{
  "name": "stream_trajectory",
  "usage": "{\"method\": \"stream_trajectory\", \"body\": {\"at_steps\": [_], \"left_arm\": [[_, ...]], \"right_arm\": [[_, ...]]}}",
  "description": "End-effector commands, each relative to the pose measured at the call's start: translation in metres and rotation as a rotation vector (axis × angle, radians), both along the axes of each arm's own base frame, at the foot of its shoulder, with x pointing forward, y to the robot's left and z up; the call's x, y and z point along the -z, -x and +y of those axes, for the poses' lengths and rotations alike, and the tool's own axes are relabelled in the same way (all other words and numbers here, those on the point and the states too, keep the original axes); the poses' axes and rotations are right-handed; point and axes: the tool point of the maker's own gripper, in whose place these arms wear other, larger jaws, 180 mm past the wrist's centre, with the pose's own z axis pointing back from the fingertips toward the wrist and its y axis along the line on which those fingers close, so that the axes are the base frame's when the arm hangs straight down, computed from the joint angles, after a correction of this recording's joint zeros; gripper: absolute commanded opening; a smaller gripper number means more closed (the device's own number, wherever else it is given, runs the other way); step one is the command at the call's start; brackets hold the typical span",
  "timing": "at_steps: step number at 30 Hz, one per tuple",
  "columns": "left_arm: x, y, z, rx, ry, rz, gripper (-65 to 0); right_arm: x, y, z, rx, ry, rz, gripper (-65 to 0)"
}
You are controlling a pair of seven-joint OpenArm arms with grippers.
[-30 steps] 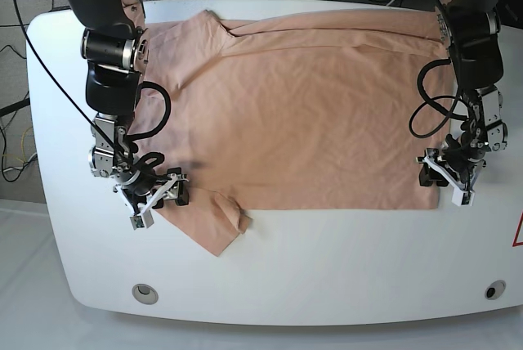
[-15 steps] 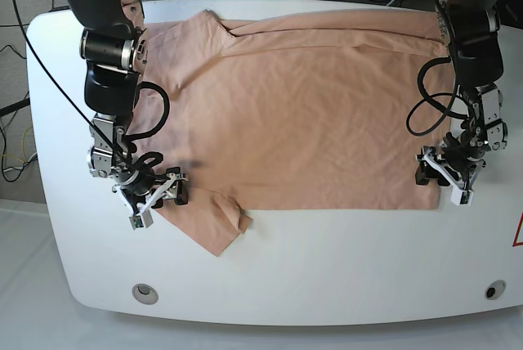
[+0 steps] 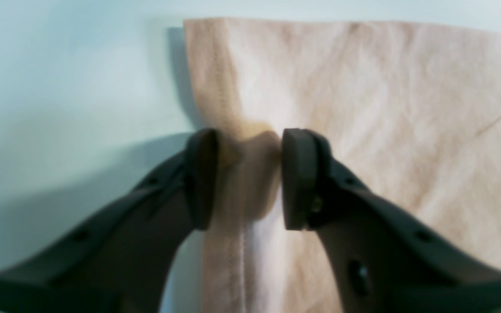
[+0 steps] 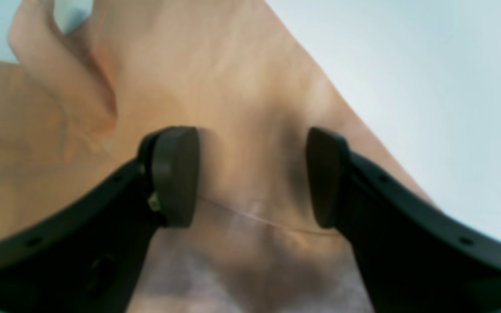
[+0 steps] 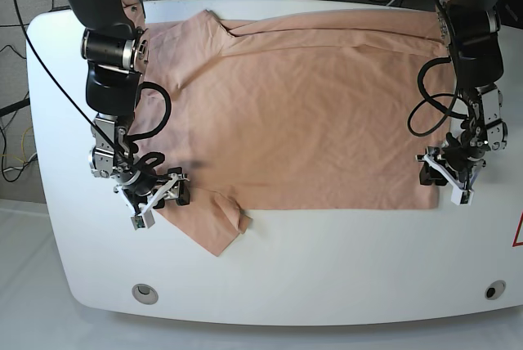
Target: Fold the T-shirt properly
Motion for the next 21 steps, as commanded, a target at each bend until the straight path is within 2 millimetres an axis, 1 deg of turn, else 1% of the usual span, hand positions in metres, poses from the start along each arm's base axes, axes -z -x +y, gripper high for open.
{"method": "stream_trajectory", "body": {"at_steps": [1, 6, 8, 14, 21], "left_arm": [[-0.022, -0.015, 0.007, -0.002, -0.008, -0.059, -46.9], [-0.023, -0.015, 0.007, 0.000, -0.008, -0.057, -47.0], [-0.026, -0.018, 0.009, -0.007, -0.009, -0.064, -46.7], [-0.027, -0.019, 0.009, -0.007, -0.009, -0.064, -46.6], [-0.026, -0.018, 0.008, -0.006, -0.010, -0.066, -49.4]], "right_arm": [[-0.024, -0.017, -0.005, 0.003, 0.000, -0.069, -27.7], [-0.026, -0.019, -0.005, 0.007, -0.003, -0.076, -27.6], [-0.030, -0.022, -0.009, 0.013, 0.002, -0.083, -27.3], [-0.031, -0.023, -0.013, 0.019, 0.003, -0.085, -27.3], [-0.031, -0.022, -0.018, 0.021, 0.014, -0.090, -27.3]]}}
